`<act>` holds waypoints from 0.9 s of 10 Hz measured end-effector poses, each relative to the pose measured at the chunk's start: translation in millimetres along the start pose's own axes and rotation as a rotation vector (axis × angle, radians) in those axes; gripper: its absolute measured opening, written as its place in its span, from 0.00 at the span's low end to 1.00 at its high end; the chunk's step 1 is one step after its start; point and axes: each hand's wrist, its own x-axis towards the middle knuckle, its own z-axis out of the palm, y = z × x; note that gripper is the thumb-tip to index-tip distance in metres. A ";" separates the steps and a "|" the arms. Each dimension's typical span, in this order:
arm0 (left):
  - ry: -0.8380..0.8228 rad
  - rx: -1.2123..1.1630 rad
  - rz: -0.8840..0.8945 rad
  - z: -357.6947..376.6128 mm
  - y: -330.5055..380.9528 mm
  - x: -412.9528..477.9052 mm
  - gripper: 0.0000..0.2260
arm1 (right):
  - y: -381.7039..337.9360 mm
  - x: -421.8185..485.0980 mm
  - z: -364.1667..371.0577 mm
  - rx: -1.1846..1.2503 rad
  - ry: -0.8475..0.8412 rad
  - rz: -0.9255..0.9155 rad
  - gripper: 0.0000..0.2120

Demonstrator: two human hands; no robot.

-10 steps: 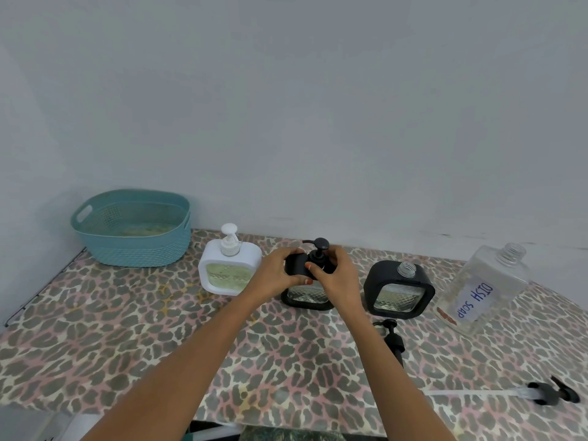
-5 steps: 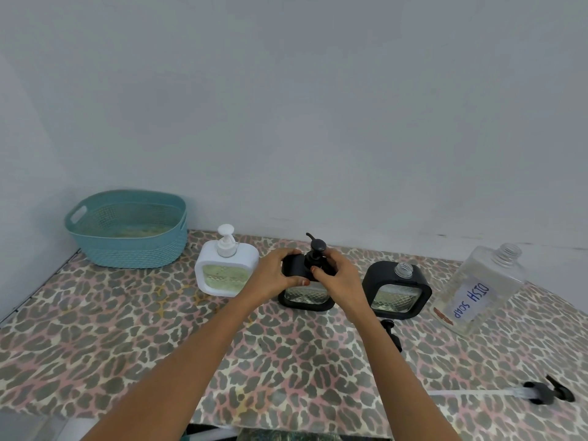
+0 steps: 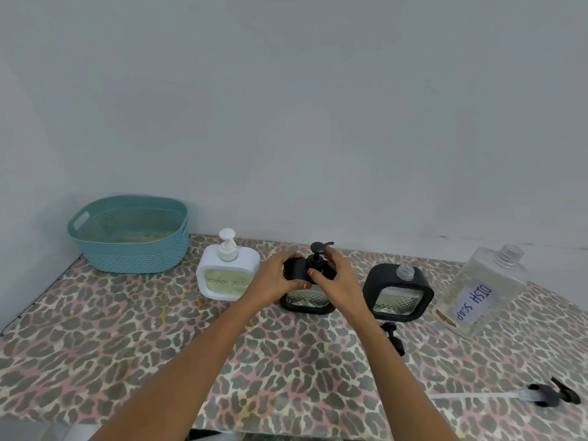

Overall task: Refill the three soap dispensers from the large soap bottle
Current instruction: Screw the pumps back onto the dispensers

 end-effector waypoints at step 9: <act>0.011 0.028 0.004 0.4 3.0 -2.2 0.28 | 2.8 3.1 1.7 -0.045 0.080 0.000 0.14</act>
